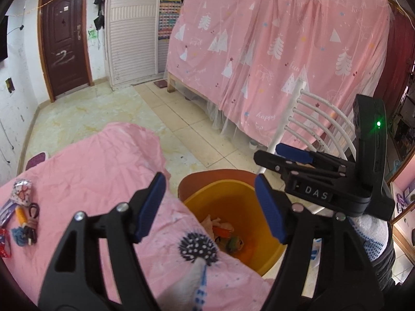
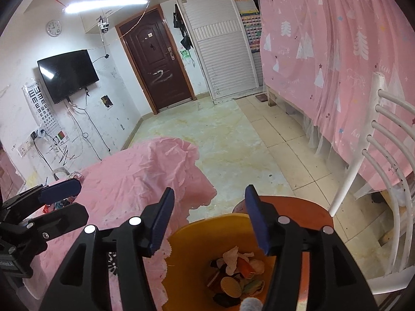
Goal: Collect trash
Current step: 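Move both tools back over the bed toward the remaining items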
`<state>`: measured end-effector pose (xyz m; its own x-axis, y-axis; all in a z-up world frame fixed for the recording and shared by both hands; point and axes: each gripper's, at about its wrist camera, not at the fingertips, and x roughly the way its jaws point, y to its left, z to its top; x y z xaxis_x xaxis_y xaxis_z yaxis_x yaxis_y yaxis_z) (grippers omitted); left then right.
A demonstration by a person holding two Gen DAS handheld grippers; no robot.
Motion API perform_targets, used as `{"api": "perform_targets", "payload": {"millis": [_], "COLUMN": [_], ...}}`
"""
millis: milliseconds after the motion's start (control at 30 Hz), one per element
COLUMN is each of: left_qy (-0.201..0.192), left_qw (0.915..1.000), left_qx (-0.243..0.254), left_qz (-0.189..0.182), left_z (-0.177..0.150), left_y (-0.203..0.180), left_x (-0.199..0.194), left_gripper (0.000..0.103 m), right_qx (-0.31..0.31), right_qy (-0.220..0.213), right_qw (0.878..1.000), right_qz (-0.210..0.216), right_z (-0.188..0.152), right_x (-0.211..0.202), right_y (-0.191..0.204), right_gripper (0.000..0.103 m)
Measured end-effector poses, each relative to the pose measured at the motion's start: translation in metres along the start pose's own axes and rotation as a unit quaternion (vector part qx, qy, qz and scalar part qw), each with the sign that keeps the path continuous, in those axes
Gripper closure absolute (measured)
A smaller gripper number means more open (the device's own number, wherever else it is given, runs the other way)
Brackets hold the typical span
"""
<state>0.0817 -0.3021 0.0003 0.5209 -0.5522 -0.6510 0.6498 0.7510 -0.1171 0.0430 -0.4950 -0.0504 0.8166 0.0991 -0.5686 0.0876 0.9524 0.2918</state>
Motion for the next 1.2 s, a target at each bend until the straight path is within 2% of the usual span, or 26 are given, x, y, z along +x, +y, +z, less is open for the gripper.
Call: {"api": "perform_targets", "payload": {"millis": [333,633,967,1200], "left_qy": [-0.039,-0.068,-0.059,-0.042], "left_qw": [0.9979,0.992,0.9826,0.9782], "left_qx": [-0.043,-0.082,-0.109,-0.113], "left_qz": [0.027,0.068,0.138,0.169], "left_z": [-0.016,-0.035,-0.061,-0.077], "left_y": [0.06,0.122,0.186,0.218], "left_x": [-0.055,-0.1,-0.125,-0.133], "left_gripper": [0.024,0.018,0.018,0.018], "right_qx": [-0.063,-0.12,-0.176,-0.206], "right_qy": [0.0,0.03,0.071,0.087], "right_qw": [0.998,0.991,0.979,0.972], "right_qz": [0.019,0.048,0.076,0.074], "right_z": [0.017,0.018,0.007,0.003], "right_x": [0.005,0.031,0.073,0.093], "right_y": [0.085,0.166,0.247,0.277], "right_gripper": [0.044,0.039,0.038,0.038]}}
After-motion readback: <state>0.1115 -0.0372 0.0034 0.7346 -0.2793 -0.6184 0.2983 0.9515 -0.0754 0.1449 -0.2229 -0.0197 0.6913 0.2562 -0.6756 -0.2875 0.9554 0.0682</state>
